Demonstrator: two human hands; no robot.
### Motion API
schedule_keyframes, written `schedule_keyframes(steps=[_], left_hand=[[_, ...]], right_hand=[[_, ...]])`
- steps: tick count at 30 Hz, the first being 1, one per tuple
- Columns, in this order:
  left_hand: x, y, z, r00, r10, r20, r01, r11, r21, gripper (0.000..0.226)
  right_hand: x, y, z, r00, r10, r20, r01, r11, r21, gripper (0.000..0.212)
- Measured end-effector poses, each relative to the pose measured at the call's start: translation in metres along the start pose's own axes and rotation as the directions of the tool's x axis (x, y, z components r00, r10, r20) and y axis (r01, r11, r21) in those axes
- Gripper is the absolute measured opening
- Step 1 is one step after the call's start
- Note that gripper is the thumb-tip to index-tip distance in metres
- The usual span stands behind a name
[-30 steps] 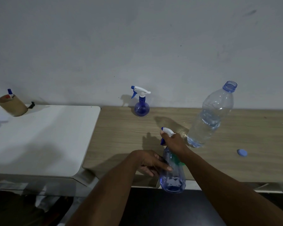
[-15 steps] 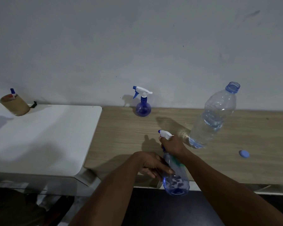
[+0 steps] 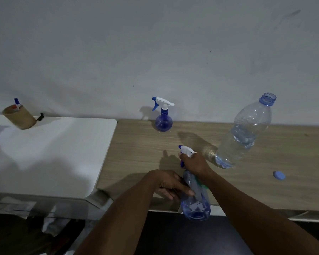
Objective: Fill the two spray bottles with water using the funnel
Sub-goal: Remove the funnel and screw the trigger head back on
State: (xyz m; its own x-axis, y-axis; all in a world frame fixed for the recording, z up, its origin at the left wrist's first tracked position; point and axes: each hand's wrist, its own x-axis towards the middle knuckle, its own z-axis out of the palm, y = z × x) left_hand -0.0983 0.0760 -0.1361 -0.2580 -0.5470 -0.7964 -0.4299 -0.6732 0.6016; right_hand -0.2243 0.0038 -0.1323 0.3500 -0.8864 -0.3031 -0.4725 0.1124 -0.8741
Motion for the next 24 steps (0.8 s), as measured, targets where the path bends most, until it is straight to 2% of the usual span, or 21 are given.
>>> schedule_keyframes(steps=[3,6,9,11,14,19,21,24], left_hand=[[-0.001,0.001,-0.009,1.0,0.012,-0.013,-0.012,1.0,-0.01,0.039],[-0.002,0.008,-0.024,0.994,0.08,-0.072,-0.08,0.997,0.015,0.056],[-0.008,0.023,-0.043,0.965,0.166,-0.203,-0.156,0.986,0.063,0.053],[-0.008,0.034,-0.055,0.927,0.225,-0.3,-0.198,0.973,0.117,0.061],[0.002,0.048,-0.068,0.835,0.309,-0.455,-0.246,0.95,0.194,0.081],[0.028,0.074,-0.077,0.63,0.431,-0.646,-0.385,0.896,0.223,0.109],[0.041,0.082,-0.08,0.61,0.455,-0.649,-0.413,0.881,0.23,0.103],[0.057,0.09,-0.088,0.631,0.455,-0.629,-0.404,0.884,0.235,0.107]], right_hand=[[-0.002,-0.017,-0.007,0.999,0.017,0.045,-0.019,0.999,0.031,0.027],[0.007,-0.041,-0.024,0.999,0.004,0.048,-0.008,0.996,0.087,0.032],[0.023,-0.07,-0.046,0.989,-0.145,0.013,0.145,0.982,-0.117,0.028],[0.034,-0.093,-0.061,0.974,-0.224,0.045,0.227,0.933,-0.279,0.021],[0.049,-0.126,-0.075,0.947,-0.311,0.082,0.308,0.805,-0.507,0.016],[0.077,-0.159,-0.089,0.93,-0.364,0.052,0.317,0.722,-0.616,0.026],[0.089,-0.164,-0.093,0.933,-0.356,0.049,0.307,0.718,-0.625,0.029],[0.107,-0.165,-0.098,0.934,-0.356,0.036,0.298,0.718,-0.629,0.029]])
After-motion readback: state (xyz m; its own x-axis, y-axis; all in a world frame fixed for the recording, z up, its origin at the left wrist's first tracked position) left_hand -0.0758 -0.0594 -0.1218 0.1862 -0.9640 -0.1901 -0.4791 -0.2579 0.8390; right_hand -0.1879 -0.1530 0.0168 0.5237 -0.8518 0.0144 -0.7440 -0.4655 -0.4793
